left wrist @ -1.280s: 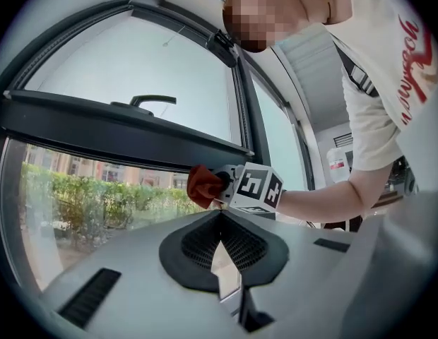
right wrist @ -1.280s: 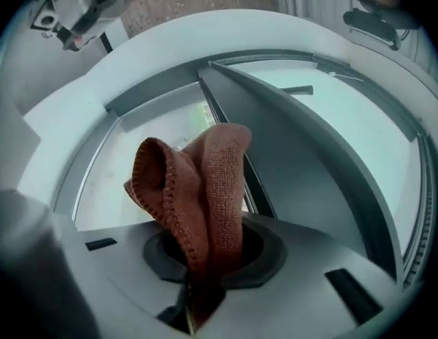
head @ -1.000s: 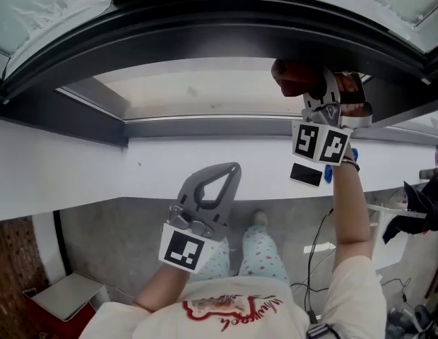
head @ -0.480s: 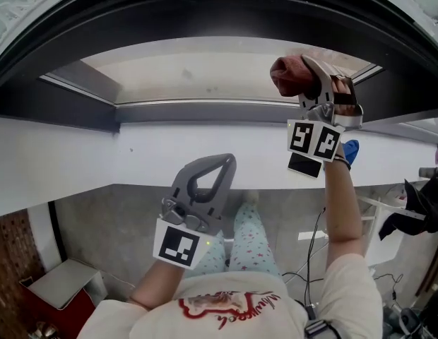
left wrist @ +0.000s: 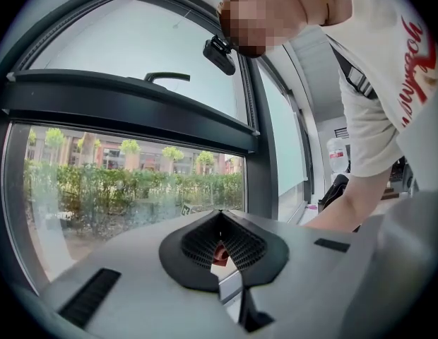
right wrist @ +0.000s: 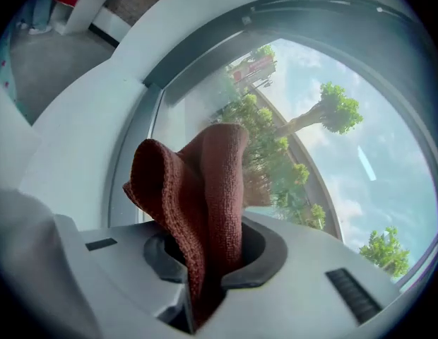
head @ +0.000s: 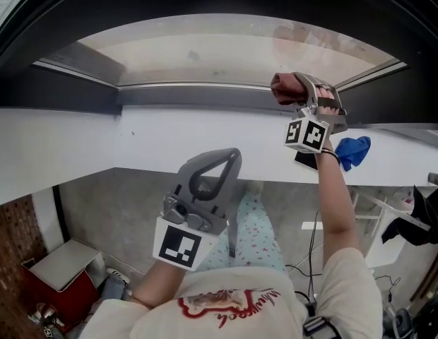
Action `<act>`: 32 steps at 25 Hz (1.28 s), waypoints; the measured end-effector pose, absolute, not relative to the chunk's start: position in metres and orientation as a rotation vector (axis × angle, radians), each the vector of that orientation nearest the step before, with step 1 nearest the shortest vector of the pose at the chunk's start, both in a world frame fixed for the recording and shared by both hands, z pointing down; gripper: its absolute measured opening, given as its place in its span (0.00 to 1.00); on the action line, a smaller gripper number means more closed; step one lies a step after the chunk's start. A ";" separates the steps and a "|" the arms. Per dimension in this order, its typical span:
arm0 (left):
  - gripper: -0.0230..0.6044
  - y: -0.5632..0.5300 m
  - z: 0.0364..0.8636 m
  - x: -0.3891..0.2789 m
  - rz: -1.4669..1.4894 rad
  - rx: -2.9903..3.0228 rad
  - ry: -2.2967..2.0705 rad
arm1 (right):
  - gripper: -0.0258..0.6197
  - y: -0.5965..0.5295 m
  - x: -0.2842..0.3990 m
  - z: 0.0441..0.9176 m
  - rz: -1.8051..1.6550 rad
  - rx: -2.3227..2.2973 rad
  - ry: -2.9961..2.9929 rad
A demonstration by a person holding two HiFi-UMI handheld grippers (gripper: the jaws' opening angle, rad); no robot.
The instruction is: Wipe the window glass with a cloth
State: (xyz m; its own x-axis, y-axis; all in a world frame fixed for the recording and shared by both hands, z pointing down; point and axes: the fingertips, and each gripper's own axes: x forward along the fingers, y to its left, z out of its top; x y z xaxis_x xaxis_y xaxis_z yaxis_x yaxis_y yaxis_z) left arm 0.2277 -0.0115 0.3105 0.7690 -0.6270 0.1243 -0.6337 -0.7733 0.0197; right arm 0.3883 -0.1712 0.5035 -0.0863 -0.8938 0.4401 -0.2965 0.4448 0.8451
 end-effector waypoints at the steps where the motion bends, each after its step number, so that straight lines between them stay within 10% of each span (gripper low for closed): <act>1: 0.07 -0.011 0.312 0.229 0.176 2.890 -1.038 | 0.17 -0.171 0.390 0.518 -0.674 1.043 -1.635; 23: 0.07 -0.057 0.338 0.248 0.258 2.881 -1.091 | 0.17 -0.168 0.394 0.717 -0.249 0.705 -1.659; 32: 0.07 -0.052 0.345 0.240 0.347 2.868 -1.072 | 0.17 -0.140 0.369 0.633 -0.345 0.820 -1.759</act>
